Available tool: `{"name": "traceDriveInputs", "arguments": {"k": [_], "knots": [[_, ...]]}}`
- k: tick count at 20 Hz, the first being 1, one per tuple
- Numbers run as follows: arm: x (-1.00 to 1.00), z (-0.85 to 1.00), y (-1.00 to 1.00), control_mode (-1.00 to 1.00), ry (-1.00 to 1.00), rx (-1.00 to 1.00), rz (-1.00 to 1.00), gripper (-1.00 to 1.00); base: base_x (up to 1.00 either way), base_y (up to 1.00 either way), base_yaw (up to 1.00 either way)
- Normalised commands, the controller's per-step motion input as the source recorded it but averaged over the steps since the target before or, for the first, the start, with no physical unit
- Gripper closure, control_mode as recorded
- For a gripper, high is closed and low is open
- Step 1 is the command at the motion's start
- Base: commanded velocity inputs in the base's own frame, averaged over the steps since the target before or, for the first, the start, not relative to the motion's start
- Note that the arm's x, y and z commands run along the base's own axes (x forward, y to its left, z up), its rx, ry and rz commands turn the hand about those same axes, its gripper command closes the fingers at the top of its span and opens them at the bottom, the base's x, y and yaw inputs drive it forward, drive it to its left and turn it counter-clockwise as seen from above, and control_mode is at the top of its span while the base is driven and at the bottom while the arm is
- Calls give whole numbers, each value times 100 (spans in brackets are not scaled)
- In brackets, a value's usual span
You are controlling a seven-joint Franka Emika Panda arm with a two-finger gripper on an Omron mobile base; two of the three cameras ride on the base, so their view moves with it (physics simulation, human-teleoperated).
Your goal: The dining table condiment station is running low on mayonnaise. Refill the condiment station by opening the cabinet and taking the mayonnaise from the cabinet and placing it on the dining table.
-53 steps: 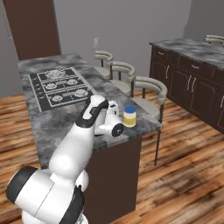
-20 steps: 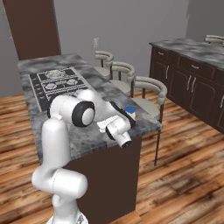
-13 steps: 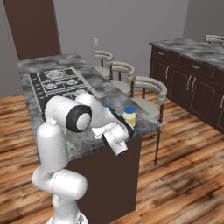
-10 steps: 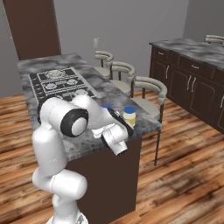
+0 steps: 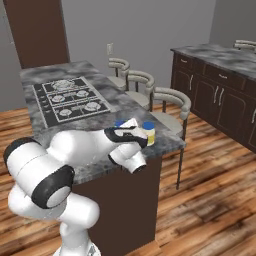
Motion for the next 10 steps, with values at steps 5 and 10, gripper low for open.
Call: {"name": "traceDriveInputs", "arguments": {"k": [5,10], "knots": [[-35,100,-17,-100,20,-3,-7,-100,0,0,0],[-69,98,-4,-100,15,-1,-9,-100,0,0,0]]}}
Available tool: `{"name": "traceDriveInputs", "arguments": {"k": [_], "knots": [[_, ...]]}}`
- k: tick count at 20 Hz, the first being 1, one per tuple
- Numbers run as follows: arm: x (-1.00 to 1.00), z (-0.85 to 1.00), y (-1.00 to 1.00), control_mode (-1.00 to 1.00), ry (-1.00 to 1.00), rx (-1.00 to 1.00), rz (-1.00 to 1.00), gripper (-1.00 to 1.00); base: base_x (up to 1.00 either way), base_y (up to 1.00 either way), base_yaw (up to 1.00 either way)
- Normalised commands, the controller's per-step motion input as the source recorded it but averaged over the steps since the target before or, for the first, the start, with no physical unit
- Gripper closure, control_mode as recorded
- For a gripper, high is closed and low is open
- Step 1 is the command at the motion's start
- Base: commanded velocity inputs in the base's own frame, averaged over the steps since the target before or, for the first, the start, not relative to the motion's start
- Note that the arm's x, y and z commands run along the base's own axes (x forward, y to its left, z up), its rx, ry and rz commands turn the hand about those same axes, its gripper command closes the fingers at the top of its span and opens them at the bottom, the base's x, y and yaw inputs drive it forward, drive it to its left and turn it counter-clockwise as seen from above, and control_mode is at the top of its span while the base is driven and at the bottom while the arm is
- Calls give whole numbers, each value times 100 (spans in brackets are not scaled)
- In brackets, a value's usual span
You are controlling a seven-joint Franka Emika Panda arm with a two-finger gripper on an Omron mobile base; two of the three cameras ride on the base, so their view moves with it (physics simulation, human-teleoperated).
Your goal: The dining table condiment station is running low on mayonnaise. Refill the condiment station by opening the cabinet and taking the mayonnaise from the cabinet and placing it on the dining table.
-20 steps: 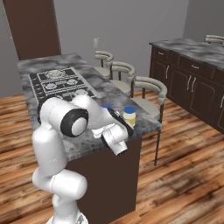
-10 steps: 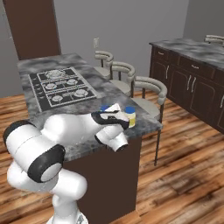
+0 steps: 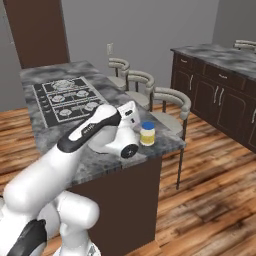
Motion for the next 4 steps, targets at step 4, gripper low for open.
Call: {"name": "traceDriveInputs", "arguments": {"k": [4], "knots": [[-99,71,16,-100,11,-3,-10,-100,0,0,0]]}}
